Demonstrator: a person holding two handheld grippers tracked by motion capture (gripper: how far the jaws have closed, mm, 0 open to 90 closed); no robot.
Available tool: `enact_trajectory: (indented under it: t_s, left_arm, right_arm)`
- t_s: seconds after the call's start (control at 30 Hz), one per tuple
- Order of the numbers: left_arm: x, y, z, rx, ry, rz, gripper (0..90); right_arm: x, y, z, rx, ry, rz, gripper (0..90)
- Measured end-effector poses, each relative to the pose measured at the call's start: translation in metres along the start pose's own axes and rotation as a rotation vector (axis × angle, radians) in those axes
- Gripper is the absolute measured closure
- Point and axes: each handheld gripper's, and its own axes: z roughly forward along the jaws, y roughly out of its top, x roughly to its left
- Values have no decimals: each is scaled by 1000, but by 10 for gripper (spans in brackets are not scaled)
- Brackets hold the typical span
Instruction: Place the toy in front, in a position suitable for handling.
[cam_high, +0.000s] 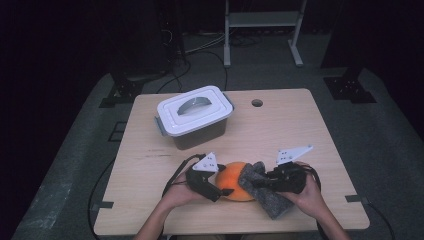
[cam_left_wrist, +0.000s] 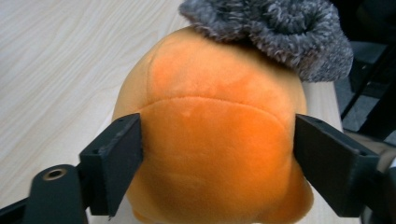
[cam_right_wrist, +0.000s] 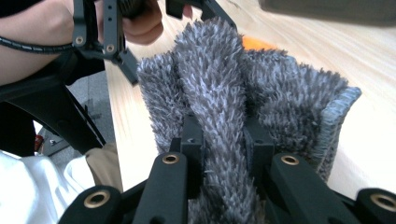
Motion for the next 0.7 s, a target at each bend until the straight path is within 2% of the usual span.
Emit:
enact_trajectory:
  t_s: [0.07, 0.17, 0.33, 0.4, 0.5, 0.6, 0.7]
  left_arm:
    - [1, -1, -1, 6, -9, 3, 197]
    - [4, -3, -1, -3, -23, -22, 196]
    - [5, -3, -1, -6, -22, -27, 196]
    - [3, -3, 0, -7, -20, -18, 196]
    - [0, -1, 1, 2, -20, 2, 200]
    - [-5, 0, 3, 14, -14, 36, 201]
    - [-3, -2, 1, 21, -13, 28, 200]
  right_arm:
    - [-1, -6, -3, 11, -12, 5, 740]
    - [-6, -21, -9, 29, -31, 38, 739]
    - [-14, -35, -18, 64, -63, 81, 736]
    - [-13, -32, -23, 49, -66, 83, 737]
    - [-10, -16, -26, 12, -65, 56, 737]
    - [-6, 4, -20, 7, -60, 19, 737]
    - [-6, 16, -10, 14, -51, 1, 737]
